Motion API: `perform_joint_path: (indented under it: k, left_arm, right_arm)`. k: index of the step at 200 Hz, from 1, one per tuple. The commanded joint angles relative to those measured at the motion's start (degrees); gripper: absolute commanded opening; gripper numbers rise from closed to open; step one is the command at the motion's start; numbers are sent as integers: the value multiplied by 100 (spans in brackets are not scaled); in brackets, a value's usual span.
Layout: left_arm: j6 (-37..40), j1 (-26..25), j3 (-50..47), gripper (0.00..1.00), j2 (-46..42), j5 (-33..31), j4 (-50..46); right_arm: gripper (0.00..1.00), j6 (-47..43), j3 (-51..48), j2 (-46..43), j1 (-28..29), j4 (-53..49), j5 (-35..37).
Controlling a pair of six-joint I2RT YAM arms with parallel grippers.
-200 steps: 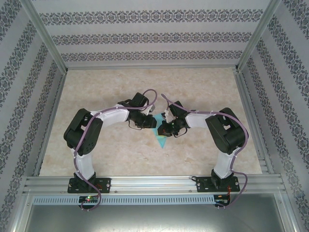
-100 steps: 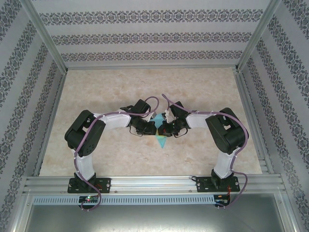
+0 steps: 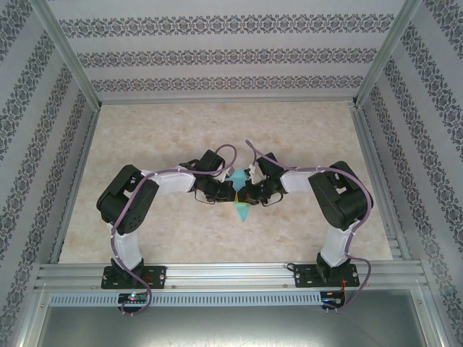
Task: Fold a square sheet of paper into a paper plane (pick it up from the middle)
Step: Third fold the triangle at the center of the table.
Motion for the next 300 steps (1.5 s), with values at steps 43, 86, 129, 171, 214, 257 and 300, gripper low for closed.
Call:
perform_joint_path:
  k: [43, 86, 129, 171, 214, 257, 300]
  left_arm:
    - [30, -101, -116, 7, 294, -34, 76]
    - [20, -92, -140, 6, 323, -141, 64]
    - [-31, -31, -251, 5, 241, -225, 113]
    - [-90, -31, -211, 5, 299, -39, 290]
    - [256, -57, -85, 5, 353, -269, -140]
    - [589, -145, 115, 5, 664, -689, -545]
    - [810, -202, 274, 5, 852, -1153, -905]
  right_arm:
    - [0, 249, -239, 19, -45, 237, -33]
    - [0, 269, -276, -26, -67, 263, -47]
    - [0, 273, -321, -72, -103, 256, -20]
    - [0, 286, -242, -53, -94, 219, -52]
    - [0, 364, -155, -95, -94, 256, -114]
    - [0, 430, -112, -297, -109, 236, -123]
    - [0, 384, -217, -565, -180, 98, -62]
